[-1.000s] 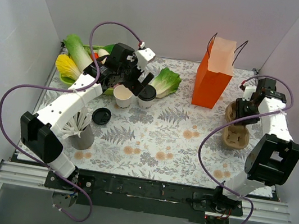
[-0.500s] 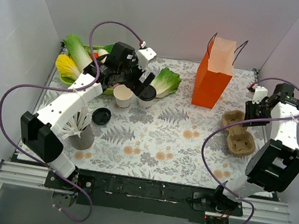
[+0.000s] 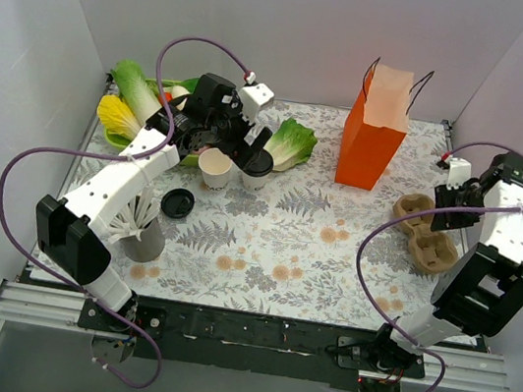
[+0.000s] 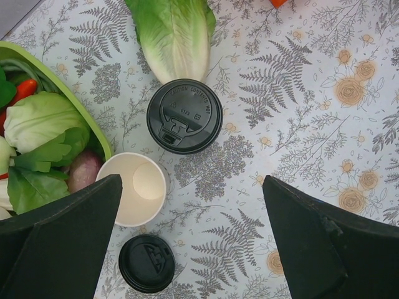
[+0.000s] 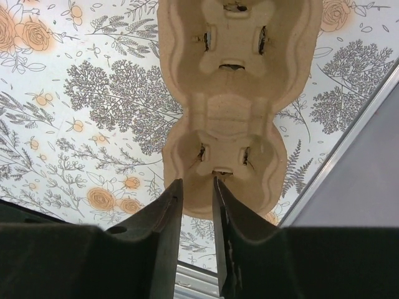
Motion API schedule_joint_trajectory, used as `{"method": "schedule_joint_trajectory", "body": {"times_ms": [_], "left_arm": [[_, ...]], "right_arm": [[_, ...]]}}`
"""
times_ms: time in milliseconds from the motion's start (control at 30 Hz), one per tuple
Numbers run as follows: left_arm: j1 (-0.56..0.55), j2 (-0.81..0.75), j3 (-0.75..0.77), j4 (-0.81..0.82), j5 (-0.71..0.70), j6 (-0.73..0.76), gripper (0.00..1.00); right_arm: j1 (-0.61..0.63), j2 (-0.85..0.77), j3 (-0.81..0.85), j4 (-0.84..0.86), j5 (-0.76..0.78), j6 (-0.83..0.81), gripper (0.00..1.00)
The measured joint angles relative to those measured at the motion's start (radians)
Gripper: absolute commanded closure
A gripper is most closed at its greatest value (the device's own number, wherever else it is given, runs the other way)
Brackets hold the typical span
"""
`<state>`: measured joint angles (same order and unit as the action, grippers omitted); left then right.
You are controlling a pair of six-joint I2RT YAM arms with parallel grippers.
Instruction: Pack the takeout coffee
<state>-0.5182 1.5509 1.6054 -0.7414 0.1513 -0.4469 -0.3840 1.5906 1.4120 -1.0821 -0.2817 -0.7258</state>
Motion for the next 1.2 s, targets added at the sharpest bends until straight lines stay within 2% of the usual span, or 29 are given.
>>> {"method": "schedule_joint_trajectory", "body": {"times_ms": [133,367,600,1200], "left_arm": [[0.0,0.0,0.0,0.0,0.004,-0.003,0.02],[0.0,0.017,0.0,-0.002,0.008,-0.004,0.02],[0.0,0.024,0.0,-0.01,0.01,-0.004,0.02],[0.0,0.031,0.0,-0.015,0.014,-0.004,0.02]], "right_arm": [[0.001,0.01,0.0,0.006,-0.008,-0.004,0.55],[0.006,0.095,0.0,0.028,-0.008,-0.011,0.51],[0.024,0.128,0.0,0.061,0.006,-0.009,0.42],[0.049,0.17,0.0,0.098,0.108,-0.009,0.39]]}}
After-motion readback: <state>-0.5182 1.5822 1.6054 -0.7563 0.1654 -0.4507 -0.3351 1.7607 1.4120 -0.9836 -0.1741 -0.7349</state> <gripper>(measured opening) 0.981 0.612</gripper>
